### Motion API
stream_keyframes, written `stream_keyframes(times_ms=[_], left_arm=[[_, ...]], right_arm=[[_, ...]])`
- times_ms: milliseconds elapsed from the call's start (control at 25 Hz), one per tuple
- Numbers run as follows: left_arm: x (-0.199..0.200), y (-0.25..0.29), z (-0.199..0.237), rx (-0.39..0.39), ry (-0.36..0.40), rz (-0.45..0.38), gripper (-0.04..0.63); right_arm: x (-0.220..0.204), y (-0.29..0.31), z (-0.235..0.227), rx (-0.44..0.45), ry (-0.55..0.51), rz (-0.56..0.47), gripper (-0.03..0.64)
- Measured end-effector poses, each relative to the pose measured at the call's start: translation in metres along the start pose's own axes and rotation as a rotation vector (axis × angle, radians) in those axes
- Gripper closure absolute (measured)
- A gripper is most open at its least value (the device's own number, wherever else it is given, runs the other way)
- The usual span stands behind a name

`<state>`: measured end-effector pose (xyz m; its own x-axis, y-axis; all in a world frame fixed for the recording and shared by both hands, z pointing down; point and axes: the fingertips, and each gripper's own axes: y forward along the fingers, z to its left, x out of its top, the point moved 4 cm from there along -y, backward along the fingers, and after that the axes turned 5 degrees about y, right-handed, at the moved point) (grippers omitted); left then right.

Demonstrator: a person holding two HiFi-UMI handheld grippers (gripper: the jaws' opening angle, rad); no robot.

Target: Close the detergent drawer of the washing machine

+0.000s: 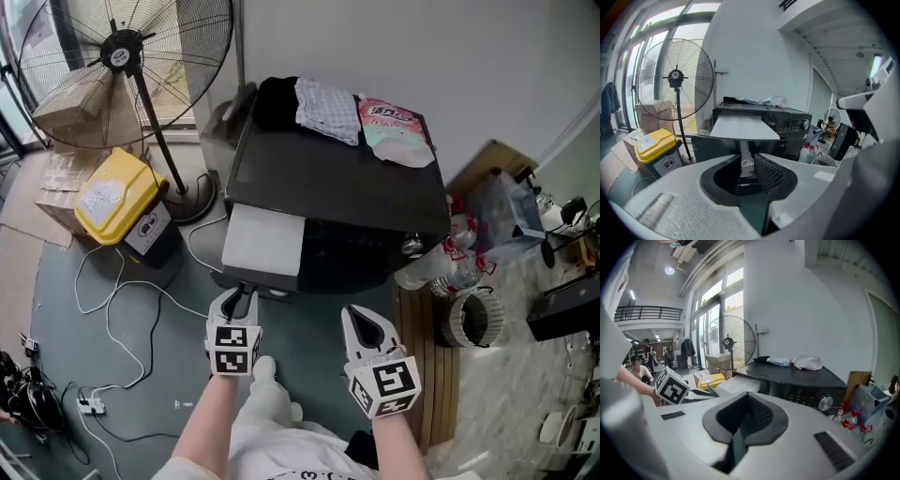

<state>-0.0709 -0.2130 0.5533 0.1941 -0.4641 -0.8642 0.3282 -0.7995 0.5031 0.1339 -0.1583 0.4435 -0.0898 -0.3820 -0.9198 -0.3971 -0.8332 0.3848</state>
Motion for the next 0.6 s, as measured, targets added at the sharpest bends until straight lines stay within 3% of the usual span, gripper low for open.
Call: stream_keyframes(times_ms=[600], left_arm=[[0.016, 0.022, 0.01, -0.032, 0.02, -0.014, 0.502]], right_arm=[[0.008, 0.024, 0.001, -0.009, 0.0, 0.004, 0.617]])
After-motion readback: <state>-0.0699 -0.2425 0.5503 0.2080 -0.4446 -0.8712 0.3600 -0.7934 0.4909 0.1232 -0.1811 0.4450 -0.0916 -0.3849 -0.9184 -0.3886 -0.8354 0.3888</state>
